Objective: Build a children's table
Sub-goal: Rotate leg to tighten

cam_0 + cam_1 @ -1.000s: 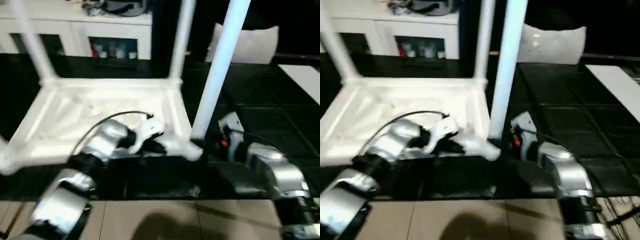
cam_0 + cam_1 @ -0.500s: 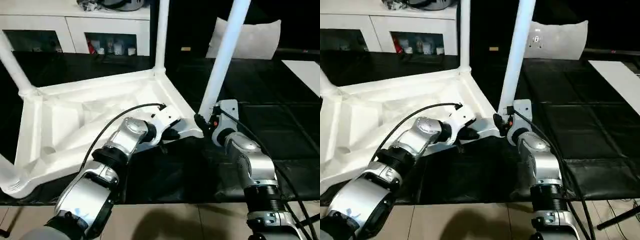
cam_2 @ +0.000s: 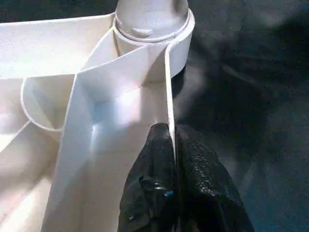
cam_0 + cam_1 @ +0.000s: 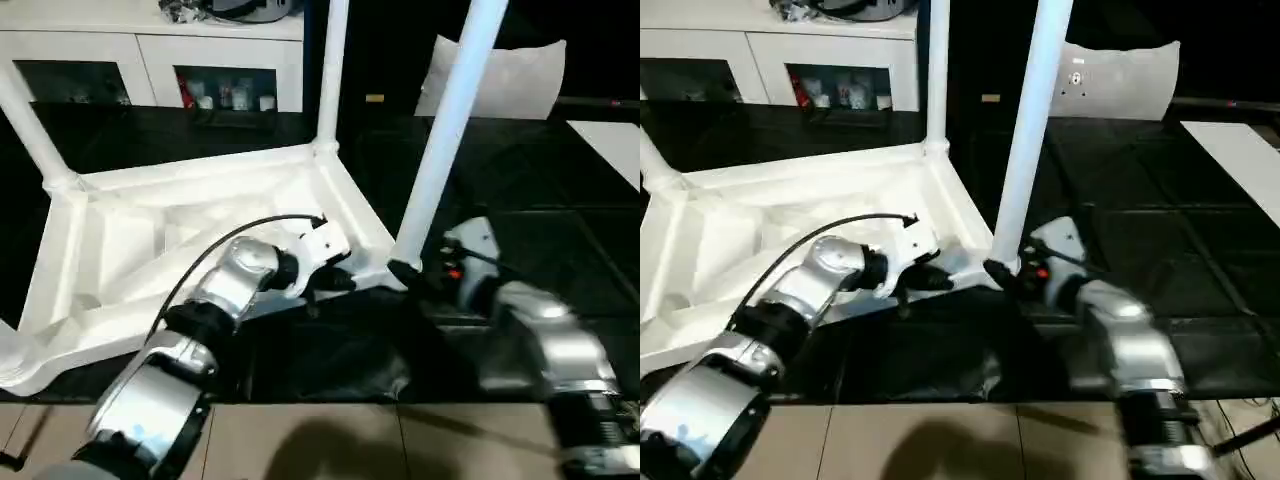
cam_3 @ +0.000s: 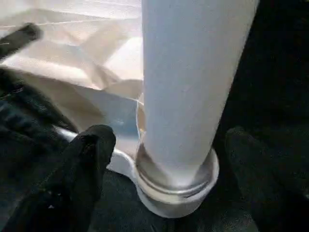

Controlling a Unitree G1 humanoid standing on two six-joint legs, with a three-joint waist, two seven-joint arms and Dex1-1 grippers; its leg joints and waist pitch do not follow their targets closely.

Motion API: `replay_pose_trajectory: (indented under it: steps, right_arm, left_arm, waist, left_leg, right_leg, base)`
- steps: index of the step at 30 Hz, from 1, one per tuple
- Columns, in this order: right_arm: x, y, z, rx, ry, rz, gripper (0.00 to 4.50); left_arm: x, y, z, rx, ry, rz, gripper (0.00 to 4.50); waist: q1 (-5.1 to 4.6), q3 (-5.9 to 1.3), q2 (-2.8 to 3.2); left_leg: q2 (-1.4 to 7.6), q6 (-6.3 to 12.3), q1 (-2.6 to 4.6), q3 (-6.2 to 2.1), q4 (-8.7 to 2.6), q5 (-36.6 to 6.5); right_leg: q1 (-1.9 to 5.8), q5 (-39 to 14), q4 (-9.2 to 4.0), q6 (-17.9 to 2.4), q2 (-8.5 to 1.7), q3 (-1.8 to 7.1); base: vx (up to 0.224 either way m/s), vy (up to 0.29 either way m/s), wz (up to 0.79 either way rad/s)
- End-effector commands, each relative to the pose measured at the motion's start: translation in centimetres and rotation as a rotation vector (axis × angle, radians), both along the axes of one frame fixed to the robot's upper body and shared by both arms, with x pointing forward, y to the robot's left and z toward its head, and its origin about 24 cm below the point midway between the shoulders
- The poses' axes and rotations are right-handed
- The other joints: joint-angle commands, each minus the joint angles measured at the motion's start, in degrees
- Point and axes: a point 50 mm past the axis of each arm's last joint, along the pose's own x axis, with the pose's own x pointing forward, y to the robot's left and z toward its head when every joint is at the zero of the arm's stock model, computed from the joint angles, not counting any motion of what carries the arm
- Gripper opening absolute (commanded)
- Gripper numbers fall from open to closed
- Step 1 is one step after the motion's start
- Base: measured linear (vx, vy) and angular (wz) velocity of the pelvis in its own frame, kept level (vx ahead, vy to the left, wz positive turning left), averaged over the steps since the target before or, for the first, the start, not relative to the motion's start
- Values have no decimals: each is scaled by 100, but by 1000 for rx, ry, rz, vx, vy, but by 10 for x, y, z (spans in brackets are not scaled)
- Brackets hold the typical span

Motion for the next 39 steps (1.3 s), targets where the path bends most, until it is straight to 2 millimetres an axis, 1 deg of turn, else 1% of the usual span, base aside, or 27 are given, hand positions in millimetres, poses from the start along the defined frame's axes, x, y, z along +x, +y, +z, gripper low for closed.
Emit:
replay_pose_trajectory:
  steps: [1, 3, 4, 5, 6, 7, 8, 11, 12, 13, 14, 17, 18, 19, 20, 21, 23, 24, 27, 28, 29, 32, 34, 36, 37, 38, 39]
  right_arm:
    - [-5, -7, 7, 1, -22, 108, 441]
    - [-8, -9, 8, -6, -22, 151, 446]
    - [-13, -11, 8, -30, -13, 231, 446]
    - [-13, -11, 8, -34, -11, 245, 446]
    - [-19, -13, 7, -53, 4, 328, 446]
    - [-20, -13, 7, -58, 10, 361, 446]
    - [-21, -13, 7, -59, 12, 371, 446]
    - [-23, -12, 7, -52, 30, 430, 446]
    - [-26, -11, 6, -33, 65, 480, 446]
    - [-28, -10, 5, -21, 91, 521, 417]
    - [-29, -9, 3, -20, 107, 540, 417]
    - [-29, -5, 1, -4, 139, 571, 403]
    - [-28, -4, 1, 8, 143, 584, 378]
    - [-28, -3, 1, 16, 145, 594, 378]
    - [-28, 0, 0, 31, 156, 610, 366]
    - [-28, 0, 0, 33, 157, 613, 361]
    - [-27, 2, -1, 45, 164, 625, 340]
    - [-27, 3, -1, 50, 166, 630, 340]
    - [-27, 5, 0, 61, 171, 649, 310]
    - [-27, 5, 0, 64, 172, 656, 310]
    - [-27, 5, 0, 66, 173, 660, 287]
    - [-29, 7, -1, 81, 191, 681, 271]
    - [-30, 7, -1, 84, 197, 687, 246]
    - [-31, 7, -2, 88, 209, 699, 238]
    - [-31, 7, -2, 89, 210, 700, 226]
    - [-32, 8, -3, 91, 216, 707, 226]
    - [-33, 8, -3, 92, 218, 710, 218]
  left_arm:
    - [-4, -5, 16, -37, -39, -156, 0]
    - [-7, -3, 15, -34, -24, -180, 0]
    - [-11, -1, 14, -23, -25, -240, 0]
    - [-12, 0, 14, -20, -26, -251, 0]
    - [-17, 3, 12, 2, -20, -311, 0]
    - [-19, 5, 12, 15, -11, -334, 0]
    - [-19, 6, 11, 19, -9, -341, 0]
    - [-22, 8, 11, 35, -7, -378, 0]
    - [-24, 10, 11, 42, 3, -400, 0]
    - [-25, 11, 11, 49, 10, -421, 0]
    - [-27, 12, 11, 57, 16, -437, 0]
    - [-28, 15, 11, 77, 16, -463, 0]
    - [-28, 16, 11, 85, 17, -472, 0]
    - [-29, 16, 11, 90, 18, -478, 0]
    - [-30, 18, 11, 95, 21, -491, 0]
    - [-30, 18, 11, 95, 21, -492, 0]
    - [-31, 18, 11, 96, 22, -499, 0]
    - [-31, 18, 11, 97, 22, -501, 0]
    - [-32, 19, 11, 97, 25, -504, 0]
    - [-32, 19, 11, 97, 25, -505, 0]
    - [-32, 19, 11, 97, 25, -505, 0]
    - [-32, 19, 11, 96, 29, -506, 0]
    - [-33, 19, 11, 95, 31, -506, 0]
    - [-33, 20, 11, 97, 33, -505, 0]
    - [-33, 20, 10, 97, 33, -505, 0]
    - [-33, 20, 10, 97, 34, -504, 0]
    - [-33, 20, 10, 97, 35, -504, 0]
  waist:
    - [29, -428, -33]
    - [33, -428, -39]
    - [53, -421, -41]
    - [53, -421, -41]
    - [78, -416, -34]
    - [102, -419, -37]
    - [130, -414, -30]
    - [166, -405, -32]
    - [171, -402, -30]
    - [182, -401, -30]
    - [185, -404, -53]
    - [203, -402, -37]
    - [209, -402, -35]
    - [217, -398, -41]
    - [221, -398, -41]
    - [239, -402, -29]
    - [250, -413, -26]
    - [253, -413, -25]
    - [258, -424, -23]
    - [259, -425, -27]
    - [262, -424, -26]
    - [261, -417, -28]
    - [265, -411, -27]
    - [266, -412, -25]
    - [263, -411, -24]
    - [266, -411, -31]
    - [268, -414, -28]
  left_leg:
    - [418, 779, -40, -167, -341, 315]
    - [430, 769, -36, -168, -344, 311]
    - [430, 756, -31, -159, -345, 242]
    - [430, 756, -31, -159, -345, 242]
    - [433, 755, -25, -161, -348, 231]
    - [451, 761, -32, -161, -349, 218]
    - [460, 754, -20, -159, -350, 227]
    - [467, 666, -11, -160, -356, 159]
    - [466, 646, -14, -158, -360, 128]
    - [468, 631, -11, -155, -362, 65]
    - [477, 622, -23, -159, -360, 67]
    - [454, 580, -22, -152, -358, 75]
    - [451, 556, -19, -153, -360, 61]
    - [437, 530, -17, -146, -364, 30]
    - [427, 512, -23, -143, -362, 21]
    - [431, 483, -18, -143, -364, 25]
    - [452, 467, -12, -151, -363, 75]
    - [458, 465, -14, -156, -363, 92]
    - [486, 483, -15, -171, -359, 198]
    - [477, 494, -24, -165, -354, 212]
    - [467, 497, -23, -160, -353, 213]
    - [458, 486, -24, -155, -357, 171]
    - [438, 447, -24, -144, -359, 93]
    - [456, 424, -19, -156, -365, 90]
    - [458, 412, -9, -155, -367, 72]
    - [442, 404, -21, -149, -363, 75]
    - [446, 403, -16, -153, -367, 93]
  right_leg:
    - [516, -785, -369, -405, -594, 553]
    - [511, -825, -372, -406, -595, 556]
    - [504, -938, -390, -383, -593, 554]
    - [504, -938, -390, -383, -593, 554]
    - [497, -995, -399, -371, -586, 547]
    - [506, -997, -389, -358, -594, 554]
    - [486, -991, -388, -364, -588, 551]
    - [479, -1150, -408, -364, -596, 543]
    - [484, -1213, -420, -347, -599, 542]
    - [489, -1300, -431, -321, -594, 540]
    - [492, -1297, -423, -298, -595, 541]
    - [481, -1378, -444, -237, -589, 535]
    - [480, -1421, -445, -218, -588, 532]
    - [481, -1520, -470, -156, -576, 525]
    - [484, -1565, -470, -131, -576, 519]
    - [478, -1605, -479, -80, -571, 518]
    - [470, -1506, -460, -88, -572, 522]
    - [469, -1466, -451, -102, -576, 523]
    - [469, -1231, -409, -195, -587, 531]
    - [476, -1175, -401, -217, -592, 536]
    - [477, -1176, -403, -216, -592, 536]
    - [481, -1298, -424, -174, -583, 526]
    - [484, -1483, -462, -84, -579, 519]
    - [475, -1501, -456, -61, -576, 517]
    - [468, -1522, -467, -56, -578, 517]
    - [477, -1522, -465, -43, -574, 518]
    - [477, -1508, -460, -38, -573, 517]
  base:
    - [0, 0, 0]
    - [0, 0, 0]
    - [0, 0, 0]
    - [0, 0, 0]
    - [0, 0, 0]
    - [0, 0, 0]
    - [0, 0, 0]
    - [0, 0, 0]
    - [0, 0, 0]
    - [0, 0, 0]
    - [0, 0, 0]
    - [0, 0, 0]
    - [0, 0, 0]
    - [0, 0, 0]
    - [0, 0, 0]
    - [0, 0, 0]
    - [0, 0, 0]
    - [0, 0, 0]
    - [0, 0, 0]
    - [0, 0, 0]
    - [0, 0, 0]
    - [0, 0, 0]
    - [0, 0, 0]
    - [0, 0, 0]
    - [0, 0, 0]
    - [0, 0, 0]
    - [0, 0, 0]
